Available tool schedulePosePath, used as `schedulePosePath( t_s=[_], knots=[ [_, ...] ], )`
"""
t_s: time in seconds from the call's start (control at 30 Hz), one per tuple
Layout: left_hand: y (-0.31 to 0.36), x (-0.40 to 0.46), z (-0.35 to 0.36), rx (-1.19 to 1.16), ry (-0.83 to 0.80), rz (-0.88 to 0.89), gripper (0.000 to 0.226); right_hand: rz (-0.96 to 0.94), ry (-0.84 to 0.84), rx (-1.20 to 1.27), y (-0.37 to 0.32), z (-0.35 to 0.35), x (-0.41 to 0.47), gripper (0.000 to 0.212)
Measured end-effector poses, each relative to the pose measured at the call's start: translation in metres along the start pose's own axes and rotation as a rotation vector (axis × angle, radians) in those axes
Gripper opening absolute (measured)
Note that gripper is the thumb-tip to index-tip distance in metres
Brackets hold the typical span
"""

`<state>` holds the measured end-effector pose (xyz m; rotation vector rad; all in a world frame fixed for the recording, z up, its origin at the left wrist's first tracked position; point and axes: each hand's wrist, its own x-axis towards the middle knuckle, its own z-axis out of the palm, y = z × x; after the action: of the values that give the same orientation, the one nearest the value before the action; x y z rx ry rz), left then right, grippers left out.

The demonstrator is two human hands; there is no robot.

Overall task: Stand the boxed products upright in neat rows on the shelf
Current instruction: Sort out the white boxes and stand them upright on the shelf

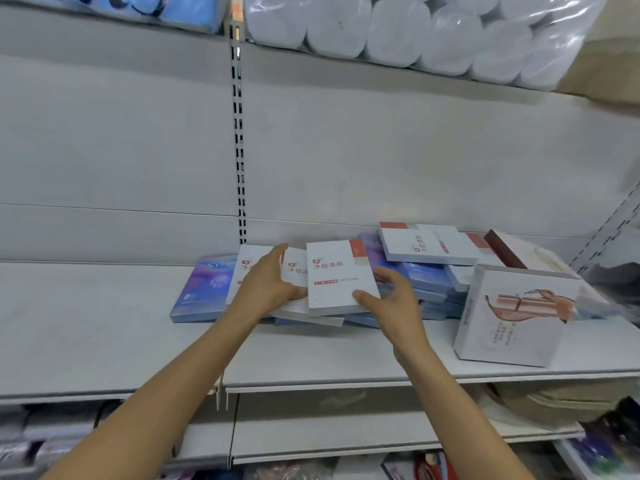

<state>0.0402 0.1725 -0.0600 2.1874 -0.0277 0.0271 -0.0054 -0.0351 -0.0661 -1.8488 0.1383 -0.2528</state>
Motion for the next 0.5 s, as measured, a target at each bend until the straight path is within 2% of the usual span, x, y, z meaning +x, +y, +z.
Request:
schedulePosePath(
  t_s=[0.07,0.17,0.27,0.4,0.5],
  knots=[
    [-0.002,-0.003,0.001,0.214,-0.022,-0.009,0.075,0.014,0.034,0.035,0.006,0.001,-0.007,0.047],
    [-0.011,-0.009,0.009,0.245,-0.023,0.014,0.067,0.121,-0.018,0.091,0.013,0.007,-0.017,0.046],
    [-0.012,-0.009,0.012,0.003,0.025,0.041,0.068,0.26,-0.125,0.189,0.019,0.012,-0.015,0.045],
    [-0.012,-0.009,0.013,-0.194,0.084,0.044,0.07,0.25,-0.165,0.173,0.014,0.014,-0.009,0.035],
    [-0.014,-0.011,0.008,-0.386,0.111,0.027,0.071,0.258,-0.172,0.213,0.015,0.016,-0.008,0.035]
  ],
)
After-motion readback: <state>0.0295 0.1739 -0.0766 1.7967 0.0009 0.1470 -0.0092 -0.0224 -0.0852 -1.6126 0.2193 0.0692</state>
